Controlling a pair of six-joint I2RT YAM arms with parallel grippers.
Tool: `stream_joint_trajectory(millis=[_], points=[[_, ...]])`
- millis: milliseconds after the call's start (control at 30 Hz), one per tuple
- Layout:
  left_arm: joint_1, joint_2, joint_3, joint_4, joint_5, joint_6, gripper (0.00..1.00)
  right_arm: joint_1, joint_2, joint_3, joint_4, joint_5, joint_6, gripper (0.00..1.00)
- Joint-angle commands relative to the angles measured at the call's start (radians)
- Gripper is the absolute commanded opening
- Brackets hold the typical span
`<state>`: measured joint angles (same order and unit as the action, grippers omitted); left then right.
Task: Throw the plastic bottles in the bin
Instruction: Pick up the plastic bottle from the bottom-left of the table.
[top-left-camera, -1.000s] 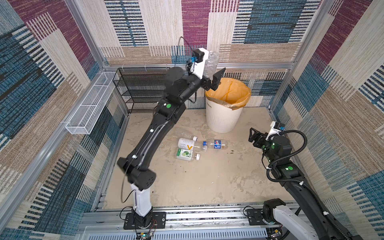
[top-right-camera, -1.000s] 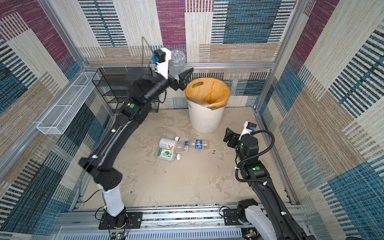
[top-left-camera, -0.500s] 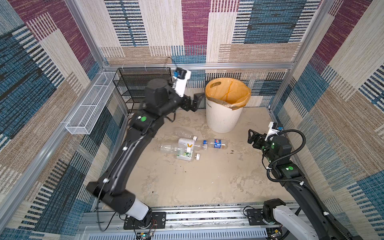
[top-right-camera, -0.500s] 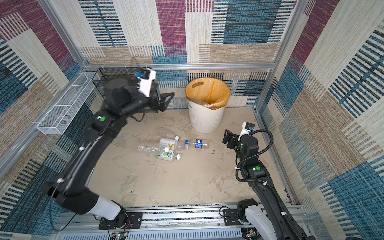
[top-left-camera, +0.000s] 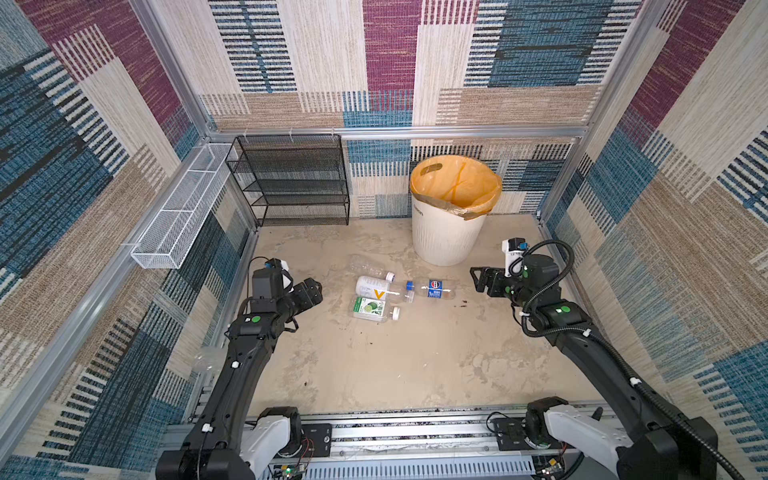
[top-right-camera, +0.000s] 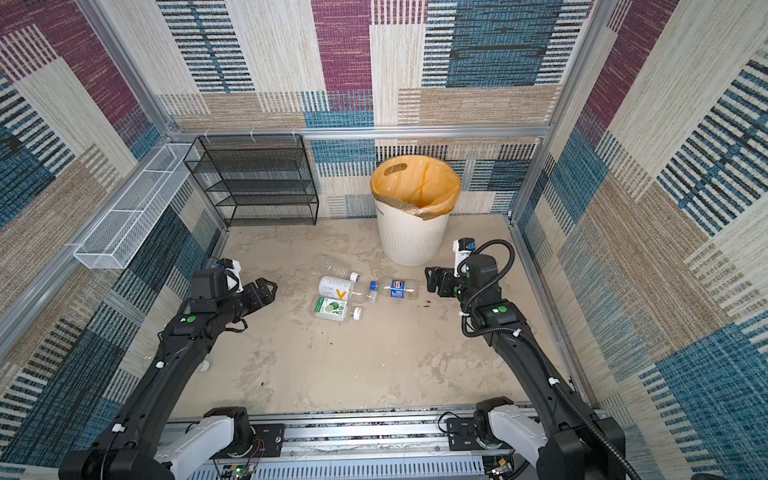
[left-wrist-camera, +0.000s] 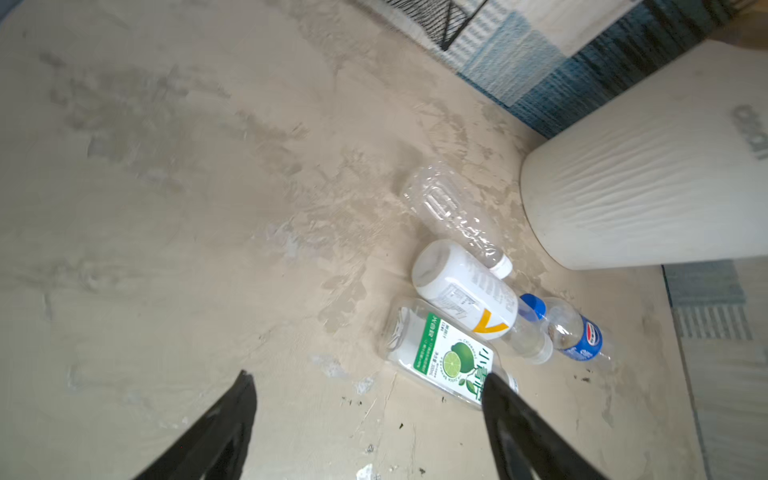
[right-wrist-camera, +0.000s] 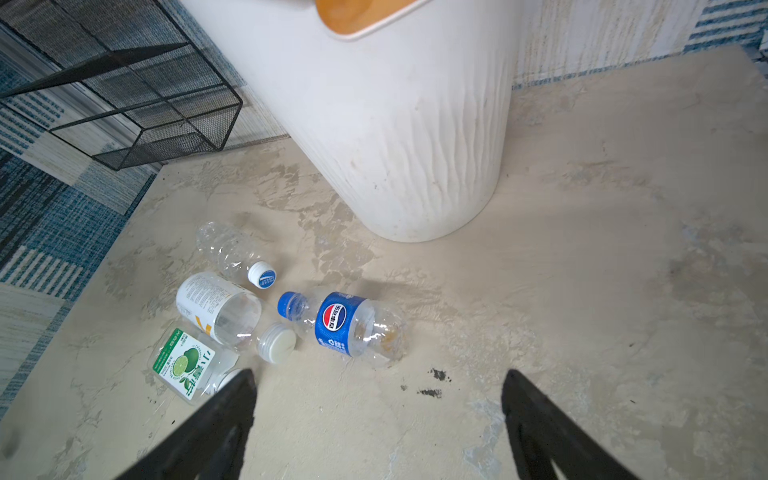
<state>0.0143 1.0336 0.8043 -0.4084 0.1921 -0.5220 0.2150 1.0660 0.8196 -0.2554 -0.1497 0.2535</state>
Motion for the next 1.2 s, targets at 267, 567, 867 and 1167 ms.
stream_joint_trajectory(millis=[267,567,867,1167], points=[[0.05,0.089,0.063,0.037,0.054,-0.104,0.85,0.119,0.182,0.1,-0.053,0.02,-0.088,0.93],[0.16,0.06,0.068,-0.14,0.048,-0.069,0.87,0.156,0.308,0.196,-0.092,0.036,-0.16,0.95],[0.225,0.086,0.159,-0.471,-0.337,0.051,0.88,0.165,0.369,0.178,0.058,-0.053,-0.05,0.96],[0.264,0.089,0.203,-0.552,-0.47,0.297,0.89,0.165,0.358,0.072,0.247,-0.142,0.091,0.97]])
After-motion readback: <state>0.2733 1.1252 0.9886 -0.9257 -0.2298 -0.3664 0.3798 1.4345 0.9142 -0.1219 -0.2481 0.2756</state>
